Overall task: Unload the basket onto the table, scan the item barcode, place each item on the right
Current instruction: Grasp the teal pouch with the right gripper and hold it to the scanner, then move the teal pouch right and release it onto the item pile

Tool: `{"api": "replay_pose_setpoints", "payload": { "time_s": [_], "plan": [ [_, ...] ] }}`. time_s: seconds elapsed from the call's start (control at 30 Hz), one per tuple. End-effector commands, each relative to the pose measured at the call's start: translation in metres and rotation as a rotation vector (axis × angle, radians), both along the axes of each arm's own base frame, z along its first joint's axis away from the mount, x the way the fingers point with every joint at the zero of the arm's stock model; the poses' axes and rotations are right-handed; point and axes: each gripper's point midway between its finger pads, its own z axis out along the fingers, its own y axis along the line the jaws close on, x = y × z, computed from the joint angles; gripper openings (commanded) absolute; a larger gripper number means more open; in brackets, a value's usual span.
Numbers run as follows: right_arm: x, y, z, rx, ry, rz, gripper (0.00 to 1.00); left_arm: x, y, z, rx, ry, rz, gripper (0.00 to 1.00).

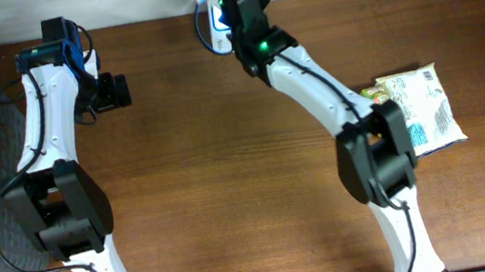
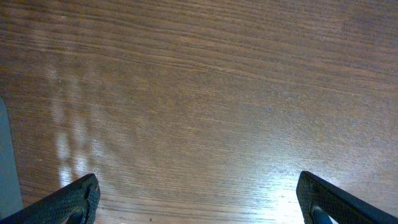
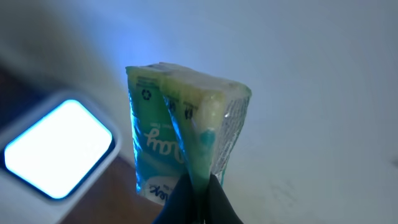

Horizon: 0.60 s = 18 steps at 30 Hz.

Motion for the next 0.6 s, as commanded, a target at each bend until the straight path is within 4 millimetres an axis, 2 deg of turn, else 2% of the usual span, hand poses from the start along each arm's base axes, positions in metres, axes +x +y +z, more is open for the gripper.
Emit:
{"api": "replay_pose_setpoints", "payload": {
  "time_s": [0.0, 0.07, 0.13, 0.33, 0.57],
  "plan": [
    [0.009, 0.001, -0.03, -0.155, 0.023, 0.034, 0.04, 0.002, 0.0, 0.005, 0.008, -0.012, -0.015, 0.99],
    [0.011, 0.01, -0.05, -0.152, 0.053, 0.083, 0.04, 0.002, 0.0, 0.005, 0.008, -0.012, -0.015, 0.99],
    [0.012, 0.009, -0.058, -0.158, 0.064, 0.081, 0.04, 0.002, 0.0, 0.005, 0.008, -0.012, -0.015, 0.99],
    [0.011, 0.019, -0.063, -0.144, 0.073, 0.131, 0.04, 0.002, 0.0, 0.005, 0.008, -0.012, -0.015, 0.99],
    [0.015, 0.026, -0.089, -0.139, 0.085, 0.16, 0.04, 0.002, 0.0, 0.005, 0.008, -0.012, -0.015, 0.99]
  ]
}}
